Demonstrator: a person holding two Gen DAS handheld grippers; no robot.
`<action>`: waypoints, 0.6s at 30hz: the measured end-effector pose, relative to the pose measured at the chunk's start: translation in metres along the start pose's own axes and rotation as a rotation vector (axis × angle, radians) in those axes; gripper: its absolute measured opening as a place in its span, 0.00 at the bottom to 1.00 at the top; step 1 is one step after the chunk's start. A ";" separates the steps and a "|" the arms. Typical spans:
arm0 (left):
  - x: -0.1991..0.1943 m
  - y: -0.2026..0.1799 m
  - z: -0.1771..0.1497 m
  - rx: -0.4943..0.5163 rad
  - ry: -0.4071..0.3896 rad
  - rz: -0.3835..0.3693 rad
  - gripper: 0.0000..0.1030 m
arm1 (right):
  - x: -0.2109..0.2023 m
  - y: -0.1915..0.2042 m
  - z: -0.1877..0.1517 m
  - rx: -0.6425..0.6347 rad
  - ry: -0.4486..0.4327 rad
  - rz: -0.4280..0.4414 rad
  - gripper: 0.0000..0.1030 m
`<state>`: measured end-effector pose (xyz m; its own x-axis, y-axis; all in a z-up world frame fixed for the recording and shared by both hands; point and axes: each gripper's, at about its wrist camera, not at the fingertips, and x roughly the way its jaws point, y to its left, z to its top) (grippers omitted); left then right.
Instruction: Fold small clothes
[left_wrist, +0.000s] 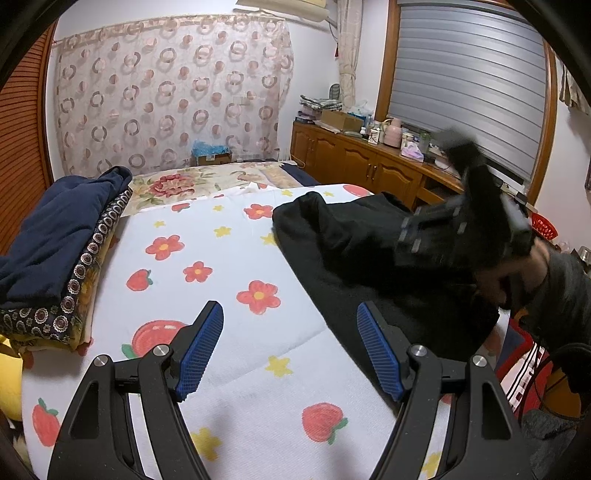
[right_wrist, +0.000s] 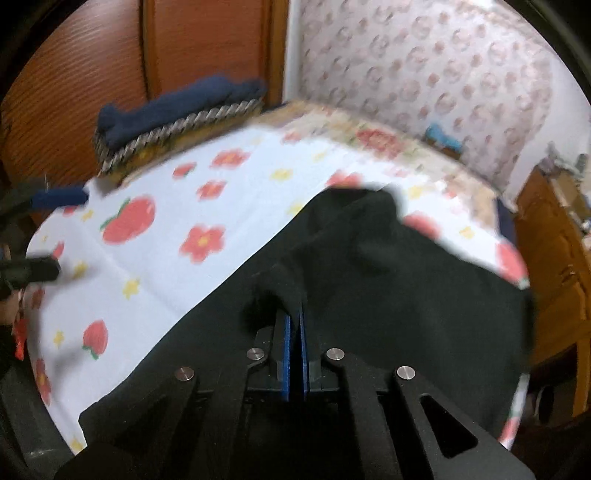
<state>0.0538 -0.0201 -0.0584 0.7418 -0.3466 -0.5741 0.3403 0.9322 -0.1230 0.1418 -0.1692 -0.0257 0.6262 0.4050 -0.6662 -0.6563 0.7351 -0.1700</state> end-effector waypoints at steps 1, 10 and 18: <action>0.001 0.000 0.000 0.000 0.001 -0.002 0.74 | -0.009 -0.008 0.002 0.015 -0.021 -0.014 0.04; 0.004 -0.002 -0.002 0.003 0.011 -0.008 0.74 | -0.030 -0.112 0.014 0.179 -0.081 -0.255 0.04; 0.007 -0.004 -0.002 0.005 0.020 -0.008 0.74 | 0.012 -0.155 0.000 0.309 0.032 -0.391 0.19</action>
<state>0.0565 -0.0259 -0.0640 0.7271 -0.3521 -0.5894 0.3495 0.9287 -0.1235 0.2516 -0.2782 -0.0071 0.7839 0.0532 -0.6186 -0.2162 0.9574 -0.1916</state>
